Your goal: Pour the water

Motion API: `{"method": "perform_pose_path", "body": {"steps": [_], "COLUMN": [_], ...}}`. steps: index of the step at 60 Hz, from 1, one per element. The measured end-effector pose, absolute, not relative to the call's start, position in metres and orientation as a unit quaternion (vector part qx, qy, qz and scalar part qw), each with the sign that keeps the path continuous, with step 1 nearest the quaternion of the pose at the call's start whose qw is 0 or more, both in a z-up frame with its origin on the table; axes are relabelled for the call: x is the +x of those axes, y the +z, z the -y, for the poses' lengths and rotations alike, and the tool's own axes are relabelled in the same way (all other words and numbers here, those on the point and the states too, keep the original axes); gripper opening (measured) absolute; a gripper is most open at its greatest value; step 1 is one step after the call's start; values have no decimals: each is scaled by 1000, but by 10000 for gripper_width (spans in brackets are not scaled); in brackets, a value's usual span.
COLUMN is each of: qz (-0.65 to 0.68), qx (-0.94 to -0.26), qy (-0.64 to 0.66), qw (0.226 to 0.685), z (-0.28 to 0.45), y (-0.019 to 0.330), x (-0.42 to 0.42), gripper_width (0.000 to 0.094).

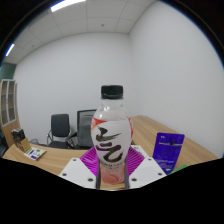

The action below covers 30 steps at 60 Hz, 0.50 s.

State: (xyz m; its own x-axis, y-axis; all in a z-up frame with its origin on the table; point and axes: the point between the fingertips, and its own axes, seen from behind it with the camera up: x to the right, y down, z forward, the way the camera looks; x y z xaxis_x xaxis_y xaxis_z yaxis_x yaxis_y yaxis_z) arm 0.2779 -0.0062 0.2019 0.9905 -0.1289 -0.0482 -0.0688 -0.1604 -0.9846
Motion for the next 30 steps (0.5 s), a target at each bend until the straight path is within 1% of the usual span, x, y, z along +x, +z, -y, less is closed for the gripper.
{"method": "perform_pose_path", "body": {"steps": [8,18,24,26,30], "qz": [-72,-80,-77,-80,-82], "qx": [-787,-803,-813,-802,-800], "qy": [-39,-42,-48,-48,-49], "qw": [612,589,575,590,592], "z": [11,13,14,14,16], "y": [137,83,58,64,62], "x": [299,310,313,313,312], "gripper_width": [318,317,325,319,319]}}
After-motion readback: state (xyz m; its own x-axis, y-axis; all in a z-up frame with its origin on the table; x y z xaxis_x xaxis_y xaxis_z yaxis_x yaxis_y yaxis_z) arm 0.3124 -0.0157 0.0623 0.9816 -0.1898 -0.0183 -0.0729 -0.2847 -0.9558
